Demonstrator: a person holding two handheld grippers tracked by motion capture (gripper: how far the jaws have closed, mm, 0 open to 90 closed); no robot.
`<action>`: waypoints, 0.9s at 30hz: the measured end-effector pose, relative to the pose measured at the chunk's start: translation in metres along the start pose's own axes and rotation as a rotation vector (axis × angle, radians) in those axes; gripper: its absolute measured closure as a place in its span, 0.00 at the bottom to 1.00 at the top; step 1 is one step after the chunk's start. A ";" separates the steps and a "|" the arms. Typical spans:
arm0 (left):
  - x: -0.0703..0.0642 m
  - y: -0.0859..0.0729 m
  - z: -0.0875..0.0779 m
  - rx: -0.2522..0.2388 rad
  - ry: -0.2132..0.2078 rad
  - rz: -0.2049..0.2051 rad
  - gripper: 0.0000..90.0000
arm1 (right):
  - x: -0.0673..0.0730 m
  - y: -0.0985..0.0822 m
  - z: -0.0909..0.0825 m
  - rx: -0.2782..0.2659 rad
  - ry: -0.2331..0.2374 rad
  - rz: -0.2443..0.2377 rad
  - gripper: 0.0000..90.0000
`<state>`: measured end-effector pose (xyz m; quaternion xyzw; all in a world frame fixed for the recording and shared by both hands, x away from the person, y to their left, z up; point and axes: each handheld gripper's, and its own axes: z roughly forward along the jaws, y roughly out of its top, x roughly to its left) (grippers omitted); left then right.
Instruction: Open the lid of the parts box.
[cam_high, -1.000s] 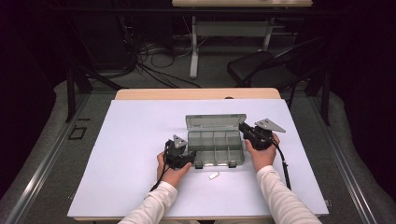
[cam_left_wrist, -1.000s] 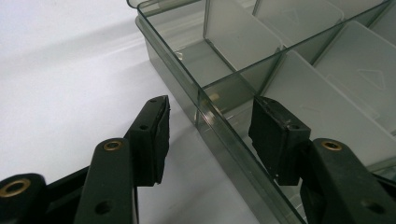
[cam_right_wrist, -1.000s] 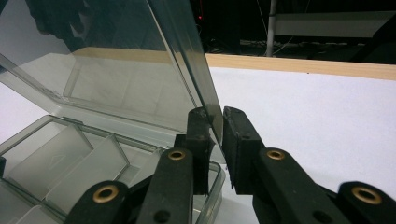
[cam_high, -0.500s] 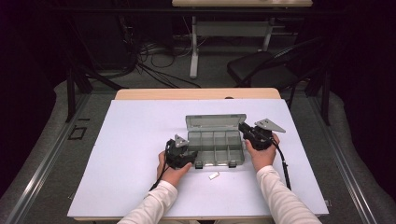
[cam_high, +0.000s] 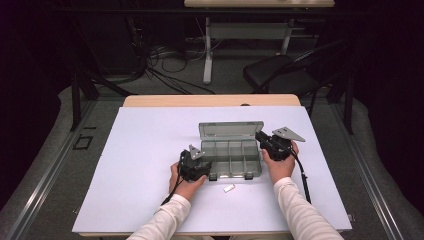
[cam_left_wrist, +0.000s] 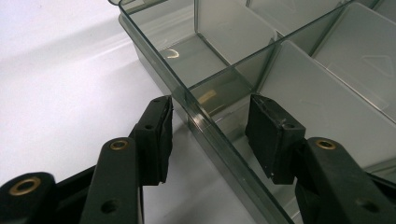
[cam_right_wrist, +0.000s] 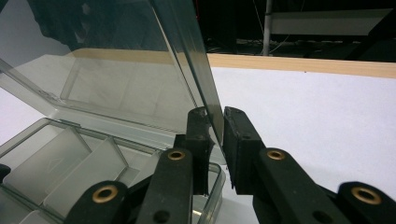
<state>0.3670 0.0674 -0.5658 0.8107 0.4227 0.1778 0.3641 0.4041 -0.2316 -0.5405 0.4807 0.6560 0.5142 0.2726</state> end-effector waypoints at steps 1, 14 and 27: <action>0.000 0.000 0.000 0.000 0.000 0.000 0.56 | 0.000 0.000 0.000 0.000 0.000 0.002 0.90; -0.001 0.000 -0.001 0.001 0.013 -0.015 0.58 | 0.002 0.002 0.002 0.011 -0.032 0.023 0.93; -0.003 0.000 0.000 -0.001 0.028 -0.040 0.59 | 0.007 0.017 0.010 0.104 -0.075 0.030 0.96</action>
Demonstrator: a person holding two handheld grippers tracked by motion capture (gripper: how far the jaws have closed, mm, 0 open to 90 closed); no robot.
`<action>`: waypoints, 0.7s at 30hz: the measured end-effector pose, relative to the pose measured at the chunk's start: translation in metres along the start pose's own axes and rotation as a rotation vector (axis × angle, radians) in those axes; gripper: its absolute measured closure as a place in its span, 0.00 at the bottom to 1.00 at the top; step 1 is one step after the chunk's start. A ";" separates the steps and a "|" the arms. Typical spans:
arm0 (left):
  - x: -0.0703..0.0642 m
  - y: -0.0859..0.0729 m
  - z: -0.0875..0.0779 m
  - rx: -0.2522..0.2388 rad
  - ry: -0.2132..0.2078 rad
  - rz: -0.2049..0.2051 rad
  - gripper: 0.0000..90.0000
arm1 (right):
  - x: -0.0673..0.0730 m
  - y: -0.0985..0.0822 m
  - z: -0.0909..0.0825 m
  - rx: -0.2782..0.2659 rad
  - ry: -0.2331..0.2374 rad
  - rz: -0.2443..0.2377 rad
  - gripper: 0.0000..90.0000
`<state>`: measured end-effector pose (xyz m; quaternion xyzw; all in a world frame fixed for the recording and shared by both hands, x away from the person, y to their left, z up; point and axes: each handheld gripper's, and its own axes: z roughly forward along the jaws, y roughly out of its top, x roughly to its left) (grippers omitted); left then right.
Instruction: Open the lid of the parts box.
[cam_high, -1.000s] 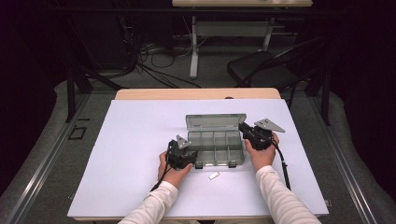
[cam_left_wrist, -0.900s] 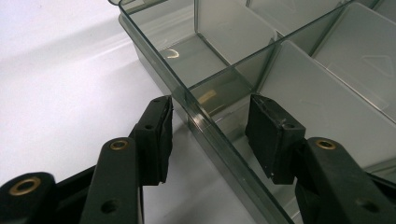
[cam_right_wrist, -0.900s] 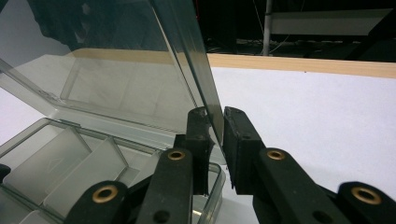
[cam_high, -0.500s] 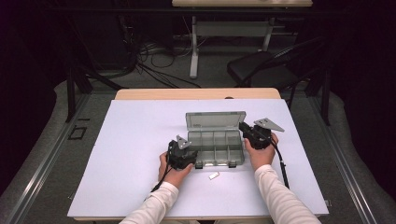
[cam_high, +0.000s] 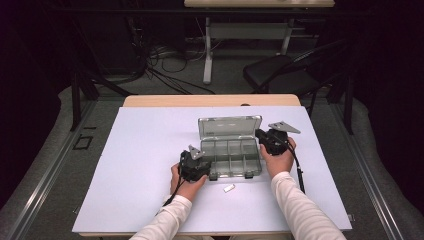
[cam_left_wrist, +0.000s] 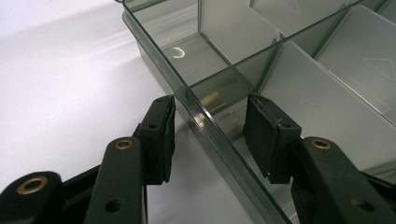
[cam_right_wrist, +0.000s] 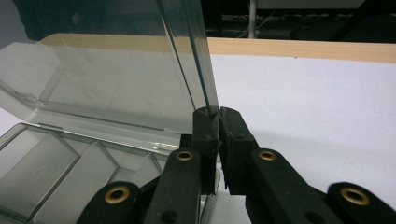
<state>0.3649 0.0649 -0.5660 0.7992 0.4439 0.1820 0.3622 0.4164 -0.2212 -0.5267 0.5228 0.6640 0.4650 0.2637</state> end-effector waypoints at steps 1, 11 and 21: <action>0.000 0.000 0.000 0.000 0.000 0.000 0.59 | 0.000 0.000 0.000 0.000 0.000 0.000 0.96; 0.002 0.001 0.000 0.001 -0.004 0.005 0.63 | 0.002 0.007 -0.002 0.036 -0.029 0.028 0.96; 0.002 0.001 0.000 -0.002 -0.009 -0.004 0.63 | 0.002 0.013 0.005 0.075 -0.056 0.046 0.97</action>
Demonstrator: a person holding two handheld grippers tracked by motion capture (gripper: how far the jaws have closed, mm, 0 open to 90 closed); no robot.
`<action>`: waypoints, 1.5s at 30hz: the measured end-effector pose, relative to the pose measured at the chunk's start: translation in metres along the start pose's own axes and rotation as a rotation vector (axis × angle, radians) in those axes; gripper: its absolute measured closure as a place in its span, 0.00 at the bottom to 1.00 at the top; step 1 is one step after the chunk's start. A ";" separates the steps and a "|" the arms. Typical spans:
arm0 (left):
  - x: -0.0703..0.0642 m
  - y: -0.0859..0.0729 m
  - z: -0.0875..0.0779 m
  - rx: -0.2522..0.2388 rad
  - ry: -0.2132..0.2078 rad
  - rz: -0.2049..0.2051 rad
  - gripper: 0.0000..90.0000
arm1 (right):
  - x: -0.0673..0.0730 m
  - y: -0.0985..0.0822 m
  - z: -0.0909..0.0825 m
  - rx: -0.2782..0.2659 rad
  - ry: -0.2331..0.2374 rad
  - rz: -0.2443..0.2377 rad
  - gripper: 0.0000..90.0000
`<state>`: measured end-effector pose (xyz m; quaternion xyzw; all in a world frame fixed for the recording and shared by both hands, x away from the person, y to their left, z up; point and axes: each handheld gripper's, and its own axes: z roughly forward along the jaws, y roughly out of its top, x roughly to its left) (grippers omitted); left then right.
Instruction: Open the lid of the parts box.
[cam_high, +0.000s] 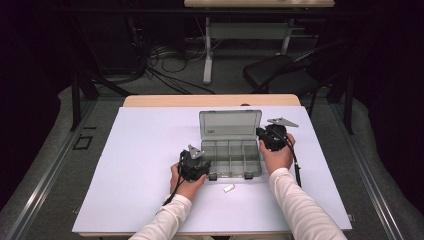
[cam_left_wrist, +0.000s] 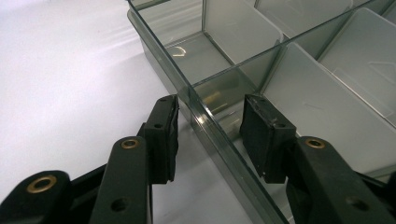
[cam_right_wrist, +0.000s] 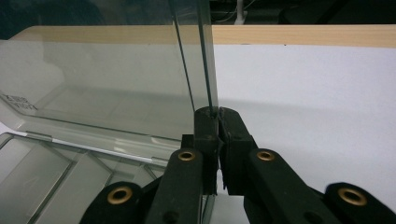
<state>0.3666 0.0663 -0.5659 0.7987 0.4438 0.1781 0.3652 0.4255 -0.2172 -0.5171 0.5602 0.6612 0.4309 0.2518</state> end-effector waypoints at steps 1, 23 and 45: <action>0.000 0.000 0.000 0.000 0.000 0.000 0.63 | 0.000 0.001 0.001 0.006 -0.002 0.005 0.97; 0.001 0.000 0.000 0.004 -0.005 -0.007 0.62 | -0.004 0.015 0.025 0.098 -0.036 0.066 0.98; 0.001 0.000 0.000 -0.001 -0.008 -0.018 0.62 | -0.012 0.009 0.044 0.144 -0.030 0.119 0.99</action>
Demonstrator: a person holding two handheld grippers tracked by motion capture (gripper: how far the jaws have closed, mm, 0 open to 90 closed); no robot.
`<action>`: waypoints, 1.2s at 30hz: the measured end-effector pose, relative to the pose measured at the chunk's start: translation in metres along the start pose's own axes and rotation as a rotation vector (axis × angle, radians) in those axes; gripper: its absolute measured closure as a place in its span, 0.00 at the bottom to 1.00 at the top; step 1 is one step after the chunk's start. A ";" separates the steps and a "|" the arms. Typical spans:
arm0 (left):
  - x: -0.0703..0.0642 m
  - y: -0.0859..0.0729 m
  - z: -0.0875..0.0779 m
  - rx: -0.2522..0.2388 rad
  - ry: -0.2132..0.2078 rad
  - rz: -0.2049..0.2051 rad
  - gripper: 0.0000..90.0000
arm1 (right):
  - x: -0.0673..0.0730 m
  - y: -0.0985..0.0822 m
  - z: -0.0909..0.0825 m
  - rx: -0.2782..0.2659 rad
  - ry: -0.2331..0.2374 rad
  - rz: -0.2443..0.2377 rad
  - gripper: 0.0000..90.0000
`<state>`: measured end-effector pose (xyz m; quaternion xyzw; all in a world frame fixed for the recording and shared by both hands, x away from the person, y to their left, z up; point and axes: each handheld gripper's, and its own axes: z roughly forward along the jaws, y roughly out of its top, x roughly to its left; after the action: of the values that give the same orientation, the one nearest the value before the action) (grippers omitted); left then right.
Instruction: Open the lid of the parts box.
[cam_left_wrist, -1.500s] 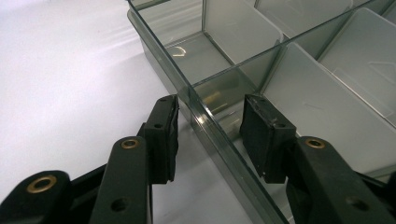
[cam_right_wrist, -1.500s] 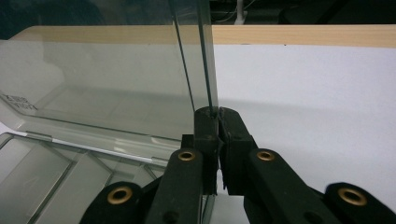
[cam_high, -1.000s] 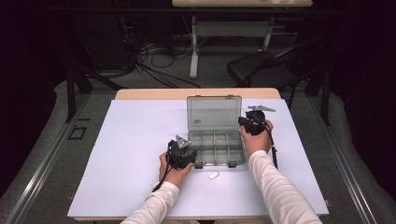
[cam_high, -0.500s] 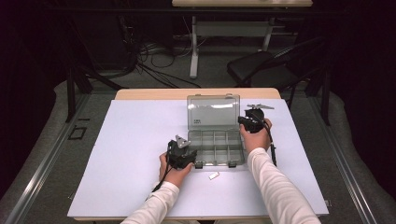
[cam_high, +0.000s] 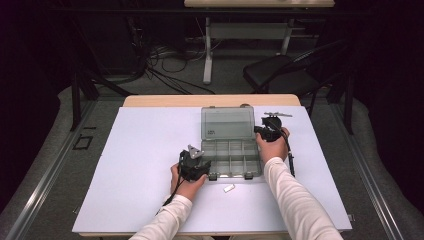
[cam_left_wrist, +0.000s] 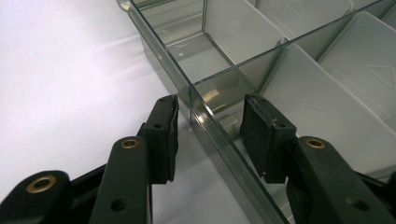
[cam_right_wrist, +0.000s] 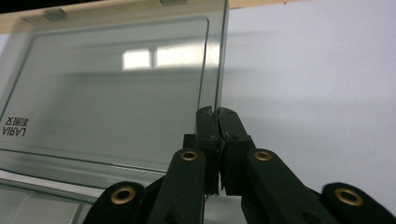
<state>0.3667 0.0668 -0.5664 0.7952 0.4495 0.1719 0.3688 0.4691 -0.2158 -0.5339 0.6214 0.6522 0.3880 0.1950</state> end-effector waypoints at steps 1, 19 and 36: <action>0.000 0.000 0.000 -0.001 0.000 0.000 0.62 | 0.000 -0.001 0.002 0.009 -0.005 0.002 0.99; 0.000 0.000 0.000 -0.001 -0.003 -0.004 0.62 | 0.001 -0.006 0.007 0.031 -0.018 -0.025 0.98; 0.000 0.000 0.000 -0.004 -0.002 -0.004 0.62 | -0.002 -0.006 -0.010 -0.068 0.056 -0.064 0.74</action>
<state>0.3671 0.0671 -0.5668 0.7938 0.4503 0.1712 0.3711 0.4585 -0.2202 -0.5325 0.5822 0.6634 0.4207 0.2097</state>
